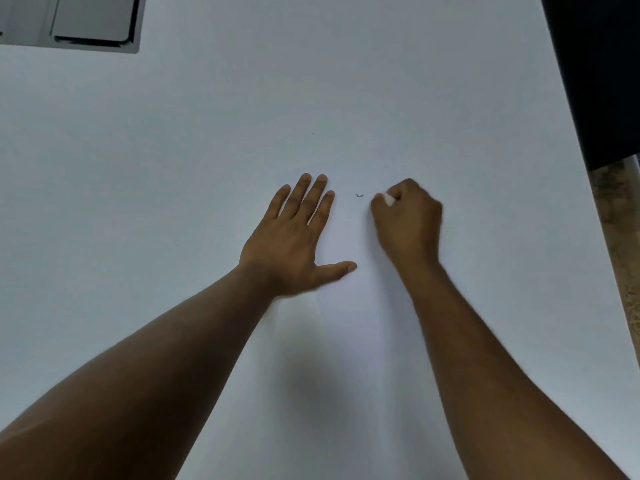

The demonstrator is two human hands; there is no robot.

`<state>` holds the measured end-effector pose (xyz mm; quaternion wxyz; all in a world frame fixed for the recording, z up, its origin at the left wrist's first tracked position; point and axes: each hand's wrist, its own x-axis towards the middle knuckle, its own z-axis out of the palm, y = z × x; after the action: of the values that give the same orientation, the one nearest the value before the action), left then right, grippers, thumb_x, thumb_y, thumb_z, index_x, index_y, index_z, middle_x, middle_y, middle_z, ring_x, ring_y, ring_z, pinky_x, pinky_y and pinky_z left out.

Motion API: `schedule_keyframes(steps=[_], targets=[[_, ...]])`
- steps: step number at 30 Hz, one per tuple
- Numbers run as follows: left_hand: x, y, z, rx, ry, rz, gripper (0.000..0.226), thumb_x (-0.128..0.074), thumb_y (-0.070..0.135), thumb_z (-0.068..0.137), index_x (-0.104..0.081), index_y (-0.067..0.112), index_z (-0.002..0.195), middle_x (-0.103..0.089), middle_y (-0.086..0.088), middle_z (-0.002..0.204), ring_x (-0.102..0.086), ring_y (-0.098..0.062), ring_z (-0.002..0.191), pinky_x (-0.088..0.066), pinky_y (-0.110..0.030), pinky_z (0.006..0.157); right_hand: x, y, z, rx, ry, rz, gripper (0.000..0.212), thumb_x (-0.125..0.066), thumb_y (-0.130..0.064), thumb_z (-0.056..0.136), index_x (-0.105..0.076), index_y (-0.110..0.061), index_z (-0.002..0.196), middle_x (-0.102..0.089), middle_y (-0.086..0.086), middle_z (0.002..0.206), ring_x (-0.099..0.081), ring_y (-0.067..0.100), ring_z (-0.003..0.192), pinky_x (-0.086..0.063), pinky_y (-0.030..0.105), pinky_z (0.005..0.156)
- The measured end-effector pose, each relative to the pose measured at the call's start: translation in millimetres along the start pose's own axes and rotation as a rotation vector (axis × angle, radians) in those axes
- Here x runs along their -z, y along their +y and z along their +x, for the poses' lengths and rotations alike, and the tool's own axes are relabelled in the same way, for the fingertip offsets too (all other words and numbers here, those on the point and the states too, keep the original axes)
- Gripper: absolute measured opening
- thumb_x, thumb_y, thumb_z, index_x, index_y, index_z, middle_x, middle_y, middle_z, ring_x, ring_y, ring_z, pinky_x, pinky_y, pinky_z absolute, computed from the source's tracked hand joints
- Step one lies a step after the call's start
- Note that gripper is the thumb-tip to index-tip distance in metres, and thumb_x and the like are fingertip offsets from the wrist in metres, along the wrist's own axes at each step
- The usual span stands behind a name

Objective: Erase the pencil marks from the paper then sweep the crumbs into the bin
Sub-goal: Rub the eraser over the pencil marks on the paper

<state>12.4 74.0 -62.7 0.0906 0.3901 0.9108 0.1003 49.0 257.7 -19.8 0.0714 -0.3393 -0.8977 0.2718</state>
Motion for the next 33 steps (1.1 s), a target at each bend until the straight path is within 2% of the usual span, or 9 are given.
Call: schedule_keyframes(steps=[5, 8, 13, 18, 21, 23, 25, 28, 33], targets=[[0.3, -0.4, 0.3, -0.014, -0.005, 0.007, 0.111, -0.016, 0.089, 0.086, -0.005, 0.010, 0.164, 0.008, -0.008, 0.172, 0.014, -0.024, 0.158, 0.000, -0.048, 0.129, -25.2, -18.1, -29.5, 0.172, -0.092, -0.001, 0.020, -0.057, -0.029, 0.091, -0.060, -0.010, 0.094, -0.068, 0.006, 0.081, -0.064, 0.025, 0.075, -0.048, 0.029, 0.066], [1.7, 0.5, 0.1, -0.001, -0.011, 0.005, 0.111, -0.020, 0.089, 0.087, -0.002, 0.011, 0.164, 0.011, -0.007, 0.172, 0.017, -0.023, 0.157, 0.002, -0.047, 0.128, -8.5, 5.0, -4.5, 0.107, 0.015, -0.072, 0.022, -0.057, -0.030, 0.089, -0.062, -0.009, 0.095, -0.070, 0.011, 0.087, -0.065, 0.033, 0.082, -0.046, 0.030, 0.069], [1.0, -0.8, -0.1, -0.002, -0.012, 0.001, 0.111, -0.020, 0.090, 0.087, 0.001, 0.012, 0.164, 0.014, -0.005, 0.171, 0.020, -0.022, 0.157, 0.003, -0.047, 0.128, 15.1, 33.2, 22.8, 0.022, 0.031, -0.012, 0.017, -0.058, -0.024, 0.089, -0.062, -0.007, 0.087, -0.060, -0.005, 0.074, -0.056, 0.016, 0.071, -0.031, 0.007, 0.054], [1.3, -0.4, 0.5, -0.001, -0.012, -0.001, 0.110, -0.018, 0.090, 0.087, 0.002, 0.013, 0.164, 0.016, -0.005, 0.171, 0.022, -0.021, 0.156, 0.004, -0.047, 0.128, 1.5, 8.9, 27.9, 0.155, -0.038, 0.063, 0.016, -0.058, -0.027, 0.092, -0.063, -0.012, 0.095, -0.061, -0.007, 0.077, -0.055, 0.008, 0.070, -0.037, 0.010, 0.060], [2.5, 0.1, 0.8, 0.004, -0.023, -0.003, 0.110, -0.017, 0.090, 0.087, 0.003, 0.014, 0.164, 0.016, -0.005, 0.171, 0.022, -0.021, 0.156, 0.004, -0.047, 0.128, -11.7, -4.1, 31.6, 0.271, -0.097, 0.040, 0.016, -0.057, -0.026, 0.092, -0.060, -0.011, 0.092, -0.064, -0.002, 0.078, -0.061, 0.017, 0.072, -0.049, 0.028, 0.067], [2.5, 0.0, 1.1, 0.006, -0.020, -0.007, 0.111, -0.018, 0.090, 0.087, 0.003, 0.014, 0.164, 0.016, -0.005, 0.171, 0.022, -0.021, 0.156, 0.003, -0.046, 0.128, -9.2, 3.5, 39.9, 0.271, -0.060, -0.041, 0.016, -0.056, -0.026, 0.091, -0.059, -0.010, 0.089, -0.067, 0.007, 0.079, -0.063, 0.027, 0.074, -0.047, 0.031, 0.066], [1.6, 0.0, 0.9, 0.002, -0.009, -0.016, 0.111, -0.020, 0.090, 0.087, 0.000, 0.013, 0.164, 0.014, -0.004, 0.172, 0.020, -0.021, 0.157, 0.003, -0.046, 0.128, 3.1, 20.7, 52.7, 0.195, 0.007, -0.104, 0.017, -0.056, -0.027, 0.090, -0.060, -0.010, 0.090, -0.069, 0.011, 0.084, -0.063, 0.031, 0.080, -0.044, 0.030, 0.069], [0.0, 0.0, 0.6, -0.004, 0.006, -0.018, 0.111, -0.022, 0.090, 0.087, -0.003, 0.012, 0.164, 0.012, -0.005, 0.172, 0.018, -0.021, 0.157, 0.002, -0.046, 0.128, 20.9, 35.4, 64.5, 0.111, 0.017, -0.093, 0.014, -0.054, -0.025, 0.090, -0.059, -0.011, 0.088, -0.067, 0.004, 0.087, -0.060, 0.022, 0.080, -0.044, 0.027, 0.072], [0.7, -1.3, 0.8, -0.005, 0.004, -0.019, 0.110, -0.023, 0.089, 0.087, -0.002, 0.013, 0.164, 0.012, -0.005, 0.172, 0.019, -0.021, 0.157, 0.004, -0.046, 0.128, -0.8, 2.1, 48.6, 0.291, -0.047, 0.039, 0.014, -0.058, -0.024, 0.091, -0.061, -0.011, 0.094, -0.067, 0.002, 0.083, -0.058, 0.016, 0.074, -0.042, 0.025, 0.067]])
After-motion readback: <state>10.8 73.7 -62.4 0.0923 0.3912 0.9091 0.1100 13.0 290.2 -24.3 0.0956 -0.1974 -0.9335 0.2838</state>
